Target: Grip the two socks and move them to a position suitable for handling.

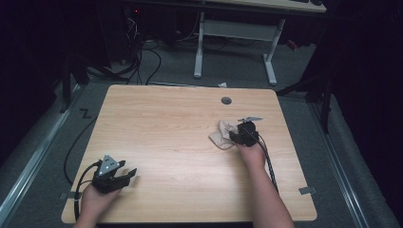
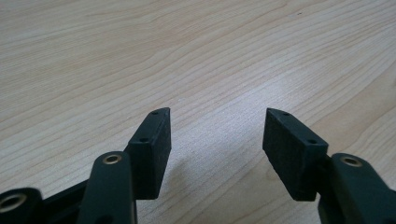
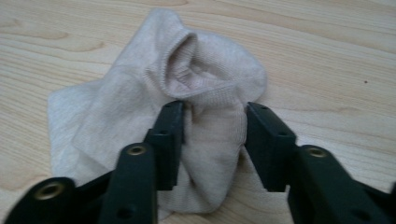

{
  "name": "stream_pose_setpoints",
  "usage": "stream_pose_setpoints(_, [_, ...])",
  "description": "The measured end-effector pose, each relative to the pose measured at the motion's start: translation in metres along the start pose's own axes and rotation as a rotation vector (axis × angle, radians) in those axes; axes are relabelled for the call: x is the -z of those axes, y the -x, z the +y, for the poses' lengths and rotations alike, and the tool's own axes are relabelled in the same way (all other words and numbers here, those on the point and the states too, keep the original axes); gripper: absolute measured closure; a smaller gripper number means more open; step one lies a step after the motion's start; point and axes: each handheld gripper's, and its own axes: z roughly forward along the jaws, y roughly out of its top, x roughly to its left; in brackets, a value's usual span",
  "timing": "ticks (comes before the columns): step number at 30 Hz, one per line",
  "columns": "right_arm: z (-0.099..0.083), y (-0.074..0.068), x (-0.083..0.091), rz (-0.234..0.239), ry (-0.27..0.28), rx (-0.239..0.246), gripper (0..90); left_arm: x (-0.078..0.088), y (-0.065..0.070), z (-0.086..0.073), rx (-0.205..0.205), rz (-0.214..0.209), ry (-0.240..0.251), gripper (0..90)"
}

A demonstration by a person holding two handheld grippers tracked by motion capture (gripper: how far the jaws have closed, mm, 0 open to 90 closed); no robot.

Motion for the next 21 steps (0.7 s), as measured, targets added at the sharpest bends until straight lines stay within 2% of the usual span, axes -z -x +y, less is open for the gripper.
stream_pose_setpoints(7, [0.000,-0.006,0.002,0.001,0.002,0.047,85.5,-0.001,0.001,0.000,-0.003,-0.003,-0.005,42.5])
stream_pose_setpoints(18, [0.003,-0.009,0.017,0.005,0.037,0.089,87.0,-0.003,0.002,0.000,-0.007,-0.004,-0.008,42.6])
stream_pose_setpoints(21, [0.004,-0.013,0.026,-0.004,0.062,0.110,87.1,-0.002,0.002,0.000,-0.011,-0.004,-0.006,42.6])
